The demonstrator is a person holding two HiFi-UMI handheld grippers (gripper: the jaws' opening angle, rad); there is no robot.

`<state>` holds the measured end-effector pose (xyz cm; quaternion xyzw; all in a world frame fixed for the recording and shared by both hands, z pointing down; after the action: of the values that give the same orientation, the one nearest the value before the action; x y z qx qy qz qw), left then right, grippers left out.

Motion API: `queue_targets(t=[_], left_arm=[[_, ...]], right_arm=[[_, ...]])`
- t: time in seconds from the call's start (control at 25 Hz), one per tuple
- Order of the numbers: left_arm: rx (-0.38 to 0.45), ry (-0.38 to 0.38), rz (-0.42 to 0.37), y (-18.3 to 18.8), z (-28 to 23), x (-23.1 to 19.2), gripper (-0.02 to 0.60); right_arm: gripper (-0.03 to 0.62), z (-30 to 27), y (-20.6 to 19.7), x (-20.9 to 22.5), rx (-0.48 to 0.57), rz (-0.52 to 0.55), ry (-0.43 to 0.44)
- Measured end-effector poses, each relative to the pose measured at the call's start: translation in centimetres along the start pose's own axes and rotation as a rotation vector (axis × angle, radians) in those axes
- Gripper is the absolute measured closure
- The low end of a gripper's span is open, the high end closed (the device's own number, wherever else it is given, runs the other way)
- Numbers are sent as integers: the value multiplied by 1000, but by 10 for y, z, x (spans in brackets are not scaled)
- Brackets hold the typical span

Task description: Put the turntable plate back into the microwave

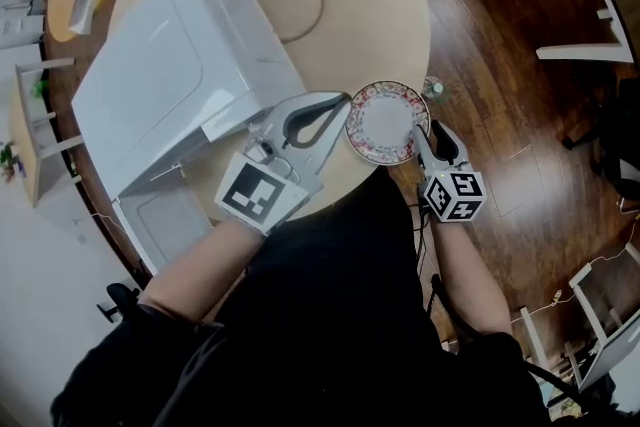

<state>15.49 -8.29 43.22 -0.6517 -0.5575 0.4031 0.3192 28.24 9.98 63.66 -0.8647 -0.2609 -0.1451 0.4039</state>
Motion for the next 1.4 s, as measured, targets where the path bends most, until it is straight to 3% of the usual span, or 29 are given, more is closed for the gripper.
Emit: queue_targets(t=[0.68,0.84,1.4], left_arm=[[5,26,13,9,3,-6,577],[30,36,11,14,10,-4,577],[88,93,-1,12,48,3,577]], right_arm=[[434,-20,-7,4,-65,-82,98],[474,-22,-7,5,-68,-118,126],[506,-16,-9,8,-46,-198,112]])
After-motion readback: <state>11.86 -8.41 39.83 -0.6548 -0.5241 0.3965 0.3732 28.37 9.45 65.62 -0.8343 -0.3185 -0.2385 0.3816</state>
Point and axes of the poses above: the fingertips, and each gripper's own axes: z backward along the fingers, x to its right, y out of its top, the point moved 7 cm from there along z, backward along the fingers, and after that the axes turned 8 degrees about -x, right-handed, at the moved point
